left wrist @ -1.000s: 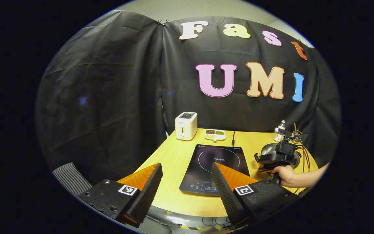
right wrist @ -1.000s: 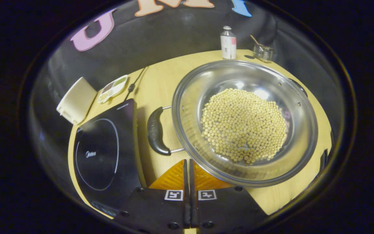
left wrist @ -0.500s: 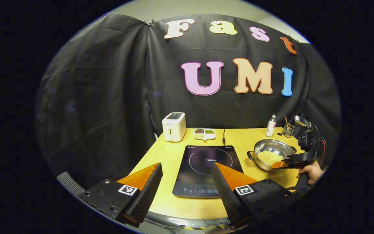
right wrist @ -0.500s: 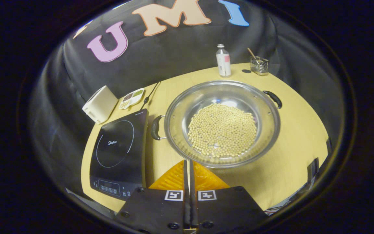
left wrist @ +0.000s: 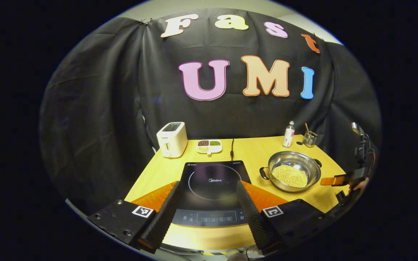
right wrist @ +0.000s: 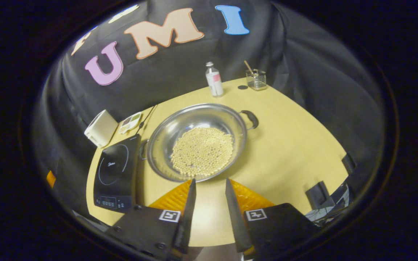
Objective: First push the handle of the pot to place it horizontally, then grasp the pot with both hands and set it on the induction cooktop.
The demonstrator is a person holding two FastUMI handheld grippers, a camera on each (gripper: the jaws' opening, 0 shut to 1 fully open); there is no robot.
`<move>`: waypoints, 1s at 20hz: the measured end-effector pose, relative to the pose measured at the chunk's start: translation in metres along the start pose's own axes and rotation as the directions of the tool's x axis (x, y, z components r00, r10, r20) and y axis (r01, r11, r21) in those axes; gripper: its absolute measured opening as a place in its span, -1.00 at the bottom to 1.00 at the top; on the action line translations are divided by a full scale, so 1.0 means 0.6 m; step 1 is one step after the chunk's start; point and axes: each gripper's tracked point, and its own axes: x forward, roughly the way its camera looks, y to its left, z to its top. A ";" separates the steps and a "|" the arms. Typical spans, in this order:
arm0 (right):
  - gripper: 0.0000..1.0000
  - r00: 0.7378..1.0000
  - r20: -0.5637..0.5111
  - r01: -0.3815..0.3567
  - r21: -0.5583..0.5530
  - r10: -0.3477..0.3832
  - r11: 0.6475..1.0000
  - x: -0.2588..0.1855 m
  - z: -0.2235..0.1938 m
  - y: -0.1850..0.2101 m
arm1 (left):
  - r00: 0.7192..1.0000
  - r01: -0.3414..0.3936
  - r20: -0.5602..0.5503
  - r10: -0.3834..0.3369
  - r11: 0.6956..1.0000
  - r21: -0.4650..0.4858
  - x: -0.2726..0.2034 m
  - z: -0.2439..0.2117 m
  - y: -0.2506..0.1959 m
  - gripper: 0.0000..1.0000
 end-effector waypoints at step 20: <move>0.89 0.943 -0.305 -0.157 -0.061 0.132 0.986 0.240 0.179 -0.126 | 0.893 0.157 -0.380 -0.239 0.959 -0.236 0.326 -0.059 -0.303 0.90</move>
